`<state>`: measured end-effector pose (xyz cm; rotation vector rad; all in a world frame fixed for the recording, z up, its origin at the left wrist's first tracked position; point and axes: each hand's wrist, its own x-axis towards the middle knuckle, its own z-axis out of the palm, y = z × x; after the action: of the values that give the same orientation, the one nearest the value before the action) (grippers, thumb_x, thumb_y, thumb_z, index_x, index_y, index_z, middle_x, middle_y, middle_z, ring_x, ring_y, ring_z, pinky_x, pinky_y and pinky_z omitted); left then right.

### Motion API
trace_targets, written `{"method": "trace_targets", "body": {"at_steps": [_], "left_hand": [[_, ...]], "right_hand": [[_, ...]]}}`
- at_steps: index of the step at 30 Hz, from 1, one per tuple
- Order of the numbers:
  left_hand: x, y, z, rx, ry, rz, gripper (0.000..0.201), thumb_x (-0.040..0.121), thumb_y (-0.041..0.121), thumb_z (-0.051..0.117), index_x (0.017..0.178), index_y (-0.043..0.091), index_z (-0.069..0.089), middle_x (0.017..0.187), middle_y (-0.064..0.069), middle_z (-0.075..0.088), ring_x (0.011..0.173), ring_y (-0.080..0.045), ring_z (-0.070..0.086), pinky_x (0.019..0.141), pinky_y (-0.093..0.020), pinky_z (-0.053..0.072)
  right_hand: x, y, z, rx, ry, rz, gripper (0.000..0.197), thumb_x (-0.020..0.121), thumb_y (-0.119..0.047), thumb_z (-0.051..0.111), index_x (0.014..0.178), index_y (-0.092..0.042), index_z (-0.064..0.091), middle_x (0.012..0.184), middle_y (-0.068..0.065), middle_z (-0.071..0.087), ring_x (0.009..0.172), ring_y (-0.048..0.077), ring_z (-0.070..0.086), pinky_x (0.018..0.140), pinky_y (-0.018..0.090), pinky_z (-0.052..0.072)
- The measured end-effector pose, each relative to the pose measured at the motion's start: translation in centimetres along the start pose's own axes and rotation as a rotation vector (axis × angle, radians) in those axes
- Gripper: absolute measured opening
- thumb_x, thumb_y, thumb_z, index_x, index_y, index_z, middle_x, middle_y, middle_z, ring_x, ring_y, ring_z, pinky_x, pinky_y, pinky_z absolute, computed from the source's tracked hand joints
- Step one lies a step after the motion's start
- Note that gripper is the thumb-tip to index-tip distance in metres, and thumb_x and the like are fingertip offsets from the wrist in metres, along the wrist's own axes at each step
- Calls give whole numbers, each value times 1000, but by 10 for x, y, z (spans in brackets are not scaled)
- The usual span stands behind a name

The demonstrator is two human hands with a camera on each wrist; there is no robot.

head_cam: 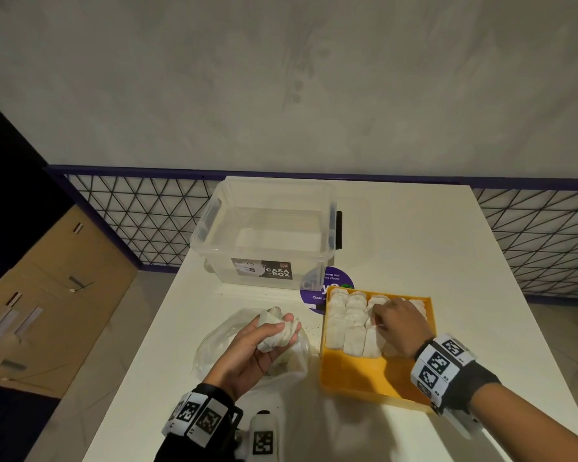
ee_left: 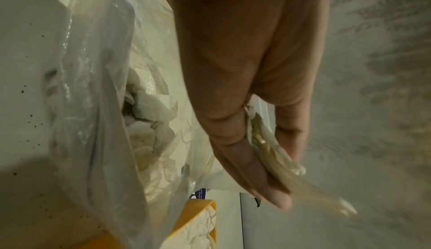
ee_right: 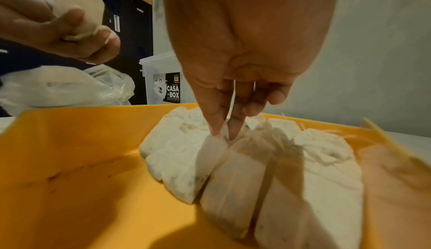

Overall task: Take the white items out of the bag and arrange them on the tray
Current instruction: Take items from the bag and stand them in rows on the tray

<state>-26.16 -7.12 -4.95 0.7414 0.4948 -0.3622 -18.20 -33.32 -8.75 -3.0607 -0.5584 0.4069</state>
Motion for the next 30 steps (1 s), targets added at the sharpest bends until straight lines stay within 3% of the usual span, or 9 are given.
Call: {"method": "trace_targets", "body": {"at_steps": [4, 7, 9, 12, 15, 22, 25, 27, 30], "left_hand": [[2, -2, 1, 35, -3, 15, 33, 84, -4, 56, 116, 5, 57, 113, -15, 68, 101, -28, 68, 75, -31, 59], [6, -4, 2, 52, 2, 28, 32, 85, -5, 55, 116, 5, 56, 117, -15, 65, 102, -27, 68, 82, -33, 58], [7, -6, 4, 66, 3, 33, 31, 86, -6, 54, 115, 6, 55, 117, -15, 65, 103, -27, 67, 86, -34, 56], [9, -7, 6, 101, -9, 35, 29, 86, -6, 54, 112, 5, 55, 113, -13, 63, 94, -23, 67, 79, -32, 59], [8, -7, 6, 90, -51, 36, 39, 85, -5, 58, 121, 4, 50, 114, -16, 59, 89, -20, 67, 69, -27, 58], [4, -7, 0, 46, 9, 53, 43, 85, -6, 57, 128, -3, 50, 125, -19, 60, 109, -25, 64, 75, -29, 58], [3, -6, 1, 36, 39, 62, 42, 84, -6, 59, 125, -4, 53, 124, -18, 62, 107, -22, 66, 72, -28, 59], [2, -5, 4, 47, 32, 67, 38, 83, -6, 59, 121, -3, 57, 122, -18, 64, 101, -19, 69, 72, -29, 59], [2, -5, 5, 64, 42, 66, 39, 83, -5, 60, 122, -3, 57, 118, -16, 67, 101, -21, 69, 76, -30, 59]], "right_hand": [[-5, -6, -6, 106, 120, -70, 31, 86, -14, 54, 117, -11, 53, 121, 9, 58, 110, 27, 48, 91, 33, 37], [-14, -21, -23, 214, 213, -210, 29, 89, -17, 53, 117, -17, 52, 121, 2, 55, 107, 19, 45, 84, 23, 32], [-20, -36, -38, 310, 210, -340, 29, 92, -25, 50, 121, -26, 49, 126, -6, 48, 111, 11, 40, 88, 17, 29], [-26, -62, -60, 361, 200, -492, 36, 91, -32, 51, 127, -33, 44, 128, -12, 44, 116, 6, 33, 96, 19, 26], [-24, -75, -68, 341, 251, -589, 26, 91, -29, 50, 117, -25, 54, 121, -5, 51, 109, 7, 31, 91, 22, 26], [-22, -78, -79, 493, 190, -469, 16, 92, -30, 51, 105, -25, 59, 107, -3, 53, 100, 8, 40, 82, 16, 28], [-21, -77, -84, 534, 198, -456, 15, 91, -27, 53, 103, -23, 62, 92, -15, 47, 91, 2, 36, 78, 8, 27], [-19, -77, -86, 547, 204, -457, 13, 91, -25, 55, 101, -24, 63, 87, -19, 44, 89, 3, 37, 77, 10, 28], [-18, -77, -86, 603, 194, -441, 10, 89, -26, 57, 97, -29, 62, 94, -9, 50, 91, 7, 44, 82, 20, 35]]}}
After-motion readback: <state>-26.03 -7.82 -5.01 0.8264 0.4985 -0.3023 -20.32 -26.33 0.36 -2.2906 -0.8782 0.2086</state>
